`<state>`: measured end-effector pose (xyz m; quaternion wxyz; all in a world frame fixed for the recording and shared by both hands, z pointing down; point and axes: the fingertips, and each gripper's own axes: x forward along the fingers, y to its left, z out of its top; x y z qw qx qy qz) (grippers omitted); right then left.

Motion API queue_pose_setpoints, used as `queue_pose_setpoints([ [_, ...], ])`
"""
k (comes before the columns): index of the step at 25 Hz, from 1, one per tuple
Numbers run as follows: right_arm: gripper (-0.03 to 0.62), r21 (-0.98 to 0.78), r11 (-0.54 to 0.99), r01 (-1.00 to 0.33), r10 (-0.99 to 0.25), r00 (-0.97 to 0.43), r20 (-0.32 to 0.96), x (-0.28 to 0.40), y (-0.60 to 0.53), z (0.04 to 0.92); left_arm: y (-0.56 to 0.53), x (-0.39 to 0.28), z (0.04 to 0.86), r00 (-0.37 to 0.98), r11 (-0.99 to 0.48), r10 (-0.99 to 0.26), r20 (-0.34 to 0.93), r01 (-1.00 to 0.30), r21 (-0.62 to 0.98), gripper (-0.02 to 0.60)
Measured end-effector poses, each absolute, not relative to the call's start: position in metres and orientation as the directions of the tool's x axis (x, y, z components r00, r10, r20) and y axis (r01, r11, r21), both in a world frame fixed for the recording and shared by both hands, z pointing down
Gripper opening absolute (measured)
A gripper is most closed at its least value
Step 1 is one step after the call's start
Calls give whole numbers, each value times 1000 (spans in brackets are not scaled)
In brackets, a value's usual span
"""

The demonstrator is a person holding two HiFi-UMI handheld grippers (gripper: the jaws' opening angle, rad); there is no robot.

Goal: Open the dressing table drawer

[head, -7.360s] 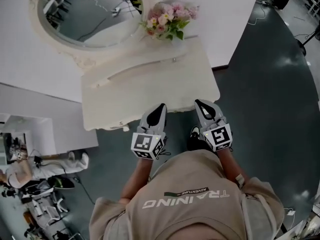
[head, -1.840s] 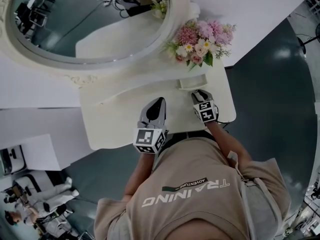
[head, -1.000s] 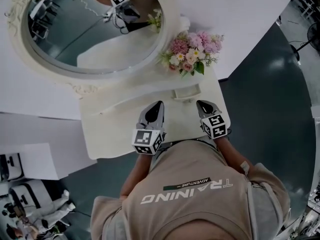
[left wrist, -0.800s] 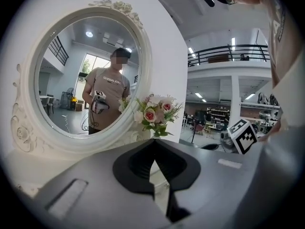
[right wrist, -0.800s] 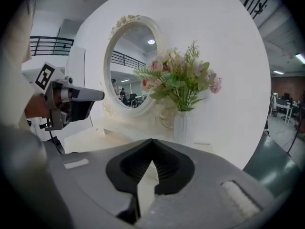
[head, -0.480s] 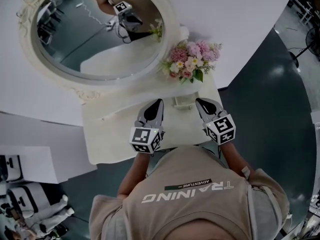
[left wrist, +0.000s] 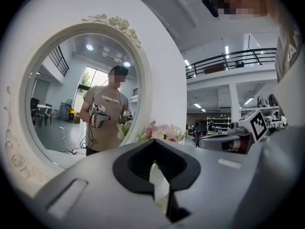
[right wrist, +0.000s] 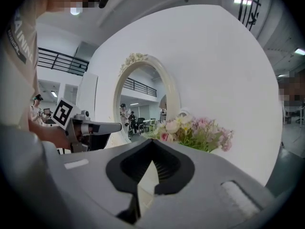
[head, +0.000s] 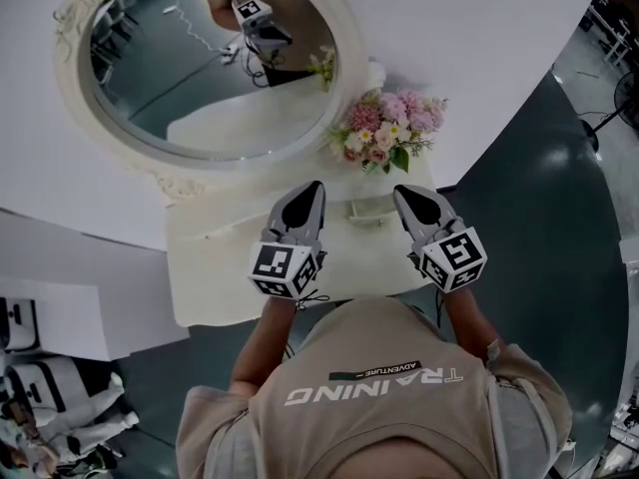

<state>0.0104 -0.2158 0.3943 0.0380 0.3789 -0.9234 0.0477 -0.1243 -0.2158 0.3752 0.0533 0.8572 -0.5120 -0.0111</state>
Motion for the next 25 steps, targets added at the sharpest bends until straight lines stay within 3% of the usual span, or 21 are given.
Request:
queue_pose_setpoints([
  [6,2,90,691,-717,-722,-691,38,9,-220,356,-216,-122,364,471,-469,-882,26,-881,56,18],
  [12,2,133,685,-716,-723,-691,3,9,-222,333,-216,-119,358,468,-467,-883,26,-884,30,18],
  [25,2,103,703,-704,-708,-707,4,-1,-226,336,-222,-127,354,444,-443,-896,23,-896,20,18],
])
